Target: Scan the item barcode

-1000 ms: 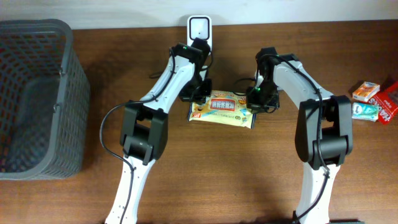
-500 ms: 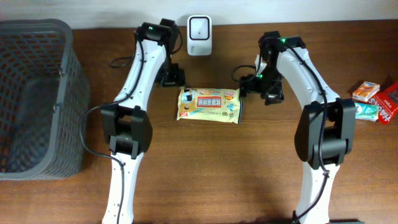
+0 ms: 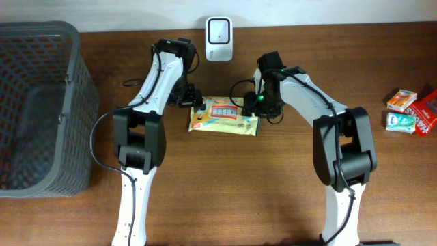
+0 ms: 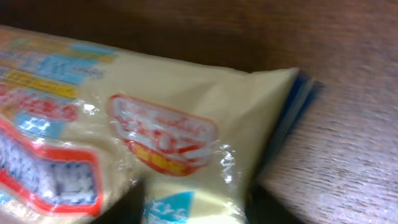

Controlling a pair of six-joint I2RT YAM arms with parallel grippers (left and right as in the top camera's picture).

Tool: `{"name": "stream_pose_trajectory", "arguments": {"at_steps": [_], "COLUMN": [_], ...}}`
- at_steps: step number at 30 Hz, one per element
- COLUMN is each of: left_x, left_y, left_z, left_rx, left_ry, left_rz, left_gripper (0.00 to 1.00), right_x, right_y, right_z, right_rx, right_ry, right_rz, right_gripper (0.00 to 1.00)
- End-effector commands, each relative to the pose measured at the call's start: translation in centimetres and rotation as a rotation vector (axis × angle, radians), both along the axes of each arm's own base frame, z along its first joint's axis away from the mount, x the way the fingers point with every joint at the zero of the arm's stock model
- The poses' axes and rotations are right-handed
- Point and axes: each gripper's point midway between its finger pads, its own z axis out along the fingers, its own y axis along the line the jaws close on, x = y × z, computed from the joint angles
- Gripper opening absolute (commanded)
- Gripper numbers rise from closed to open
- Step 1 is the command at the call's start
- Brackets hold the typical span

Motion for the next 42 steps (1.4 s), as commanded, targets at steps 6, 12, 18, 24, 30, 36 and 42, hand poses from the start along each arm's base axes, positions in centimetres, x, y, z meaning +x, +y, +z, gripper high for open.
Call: {"name": "stream_pose_trajectory", "arguments": {"at_steps": [6, 12, 18, 24, 30, 36, 42], "left_x": [3.0, 4.3, 4.3, 3.8, 3.9, 3.9, 3.9], "left_y": [0.7, 6.6, 7.1, 9.2, 9.3, 9.3, 9.3], "left_z": [9.2, 12.7, 12.8, 12.8, 12.8, 12.8, 12.8], "left_rx": [-0.075, 0.046, 0.067, 0.099, 0.099, 0.099, 0.099], "left_ry": [-0.24, -0.349, -0.35, -0.329, -0.33, -0.33, -0.33], "left_rz": [0.039, 0.115, 0.118, 0.152, 0.154, 0.154, 0.154], "left_gripper": [0.99, 0.99, 0.99, 0.99, 0.99, 0.99, 0.99], "right_x": [1.5, 1.9, 0.1, -0.2, 0.2, 0.5, -1.0], "right_y": [-2.8, -9.9, -6.3, -2.6, -0.4, 0.1, 0.4], "right_z": [5.9, 19.2, 17.9, 7.5, 2.0, -0.5, -3.9], "right_rx": [-0.035, -0.372, -0.174, -0.035, 0.068, 0.066, 0.035], "right_ry": [-0.014, -0.312, -0.206, 0.042, 0.118, 0.096, 0.114], "right_rz": [-0.105, -0.23, -0.155, -0.048, 0.034, 0.021, -0.028], "right_gripper": [0.04, 0.04, 0.58, 0.99, 0.99, 0.99, 0.04]}}
